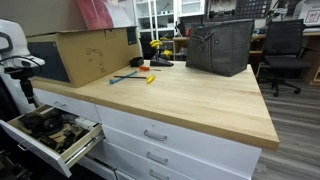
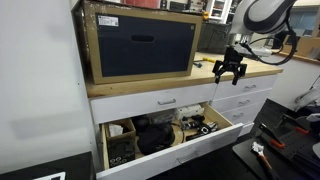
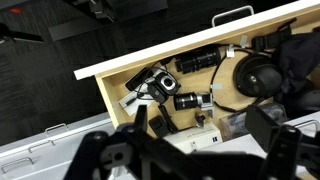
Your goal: Pull open the top left drawer
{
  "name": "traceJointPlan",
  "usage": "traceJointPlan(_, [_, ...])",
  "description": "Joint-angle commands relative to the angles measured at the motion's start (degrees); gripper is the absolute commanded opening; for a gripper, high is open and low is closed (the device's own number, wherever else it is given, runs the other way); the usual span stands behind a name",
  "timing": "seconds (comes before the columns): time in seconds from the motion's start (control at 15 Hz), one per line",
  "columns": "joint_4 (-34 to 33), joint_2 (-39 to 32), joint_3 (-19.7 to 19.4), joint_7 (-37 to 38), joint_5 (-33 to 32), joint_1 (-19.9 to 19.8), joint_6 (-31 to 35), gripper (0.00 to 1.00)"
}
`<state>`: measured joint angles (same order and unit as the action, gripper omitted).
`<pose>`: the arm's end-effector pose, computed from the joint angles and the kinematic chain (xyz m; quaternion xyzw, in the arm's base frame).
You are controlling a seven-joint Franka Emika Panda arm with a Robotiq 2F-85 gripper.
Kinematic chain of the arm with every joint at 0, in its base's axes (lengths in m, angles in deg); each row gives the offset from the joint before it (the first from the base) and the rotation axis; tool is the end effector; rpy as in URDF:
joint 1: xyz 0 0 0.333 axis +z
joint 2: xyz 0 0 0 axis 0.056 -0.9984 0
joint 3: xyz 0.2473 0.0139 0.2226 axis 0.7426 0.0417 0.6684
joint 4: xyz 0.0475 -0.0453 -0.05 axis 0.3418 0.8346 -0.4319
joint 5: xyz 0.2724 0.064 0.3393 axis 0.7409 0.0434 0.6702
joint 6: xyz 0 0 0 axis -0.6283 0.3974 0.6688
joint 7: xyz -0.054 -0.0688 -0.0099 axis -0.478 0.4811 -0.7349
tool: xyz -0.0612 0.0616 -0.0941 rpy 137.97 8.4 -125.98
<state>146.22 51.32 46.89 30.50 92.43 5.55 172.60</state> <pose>0.4386 0.1642 0.2411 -0.9863 0.1476 0.0612 0.0413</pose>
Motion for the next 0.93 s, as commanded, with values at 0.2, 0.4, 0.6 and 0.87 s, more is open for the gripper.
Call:
traceJointPlan(0.2, [-1.3, -8.21, 0.11, 8.07, 4.67, 1.41, 7.69, 1.0])
traceJointPlan(0.4, [-1.67, -11.87, -0.09, 13.71, 2.69, 3.15, 10.11, 1.0])
traceJointPlan(0.6, [-2.81, -14.81, -0.5, 17.47, 3.59, 4.69, 14.63, 1.0])
traceJointPlan(0.87, [-5.15, -17.98, -1.11, 22.19, 3.84, 6.1, 20.0, 1.0])
